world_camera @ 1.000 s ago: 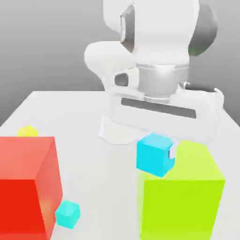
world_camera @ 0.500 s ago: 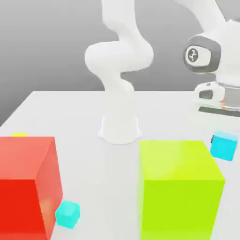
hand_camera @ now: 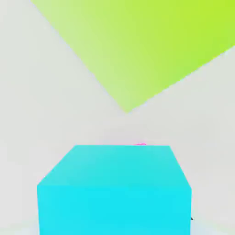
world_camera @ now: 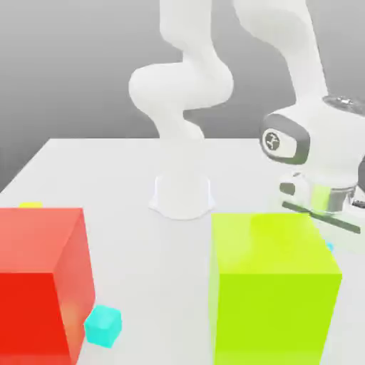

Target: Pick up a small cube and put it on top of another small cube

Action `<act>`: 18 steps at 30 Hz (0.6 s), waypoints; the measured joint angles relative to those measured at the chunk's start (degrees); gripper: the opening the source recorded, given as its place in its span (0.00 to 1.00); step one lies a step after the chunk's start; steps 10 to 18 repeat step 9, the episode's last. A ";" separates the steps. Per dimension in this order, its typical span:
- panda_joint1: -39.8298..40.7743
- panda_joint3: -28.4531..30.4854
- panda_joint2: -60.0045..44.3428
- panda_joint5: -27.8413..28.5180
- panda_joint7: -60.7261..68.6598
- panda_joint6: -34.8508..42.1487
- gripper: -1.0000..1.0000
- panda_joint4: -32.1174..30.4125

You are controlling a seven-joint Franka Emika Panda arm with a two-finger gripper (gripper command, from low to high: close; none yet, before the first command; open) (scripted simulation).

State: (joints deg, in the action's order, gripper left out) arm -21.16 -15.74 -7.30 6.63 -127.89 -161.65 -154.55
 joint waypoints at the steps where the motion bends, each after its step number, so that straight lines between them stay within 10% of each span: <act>1: 0.00 0.00 0.00 0.00 0.00 0.00 1.00 0.00; 18: -0.15 -0.54 4.26 -3.38 2.42 4.06 1.00 0.05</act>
